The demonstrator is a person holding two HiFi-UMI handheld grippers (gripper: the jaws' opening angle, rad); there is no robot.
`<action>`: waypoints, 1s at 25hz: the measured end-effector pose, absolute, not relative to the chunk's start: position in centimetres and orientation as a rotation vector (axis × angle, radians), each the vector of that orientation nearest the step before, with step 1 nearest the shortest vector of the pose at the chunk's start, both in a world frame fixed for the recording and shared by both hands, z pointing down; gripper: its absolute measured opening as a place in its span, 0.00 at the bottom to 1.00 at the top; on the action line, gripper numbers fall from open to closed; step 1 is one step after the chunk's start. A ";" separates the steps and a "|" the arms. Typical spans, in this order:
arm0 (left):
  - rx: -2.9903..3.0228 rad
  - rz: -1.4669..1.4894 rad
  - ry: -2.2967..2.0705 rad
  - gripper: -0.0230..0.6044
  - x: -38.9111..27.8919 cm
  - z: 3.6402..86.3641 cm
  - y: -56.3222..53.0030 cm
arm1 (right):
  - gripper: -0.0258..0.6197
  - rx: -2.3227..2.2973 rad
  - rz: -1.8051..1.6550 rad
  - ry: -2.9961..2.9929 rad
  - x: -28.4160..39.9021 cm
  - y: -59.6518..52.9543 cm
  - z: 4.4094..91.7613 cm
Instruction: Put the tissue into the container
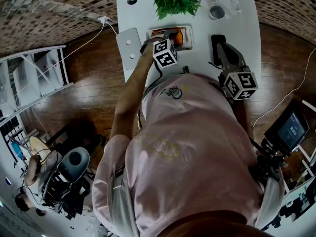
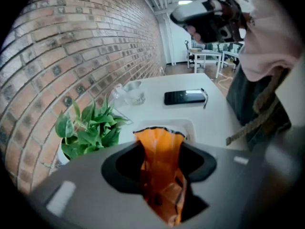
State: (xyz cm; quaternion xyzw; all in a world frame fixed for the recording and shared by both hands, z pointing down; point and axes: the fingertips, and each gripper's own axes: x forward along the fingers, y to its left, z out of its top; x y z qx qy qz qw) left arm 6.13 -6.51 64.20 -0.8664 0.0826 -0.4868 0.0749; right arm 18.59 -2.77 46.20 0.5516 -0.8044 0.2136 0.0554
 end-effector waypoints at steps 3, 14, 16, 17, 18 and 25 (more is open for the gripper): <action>-2.634 -1.377 0.247 0.37 4.7 60.7 -5.9 | 0.04 1.683 0.675 -2.443 19.1 -2.4 46.2; -2.283 -0.904 0.543 0.44 4.6 36.5 -20.2 | 0.04 1.765 0.780 -2.447 20.2 -2.3 46.7; -2.180 -0.646 0.718 0.62 6.5 26.9 -25.3 | 0.04 1.792 0.791 -2.444 20.8 -2.0 47.1; -2.150 -0.552 0.755 0.66 7.4 22.5 -26.8 | 0.04 1.811 0.797 -2.443 21.2 -1.7 47.2; -2.137 -0.513 0.744 0.71 8.3 19.2 -27.3 | 0.04 1.842 0.803 -2.439 21.8 -1.5 47.2; -2.577 -0.303 0.496 0.98 8.3 13.7 -23.2 | 0.04 1.939 0.828 -2.387 25.4 0.5 46.3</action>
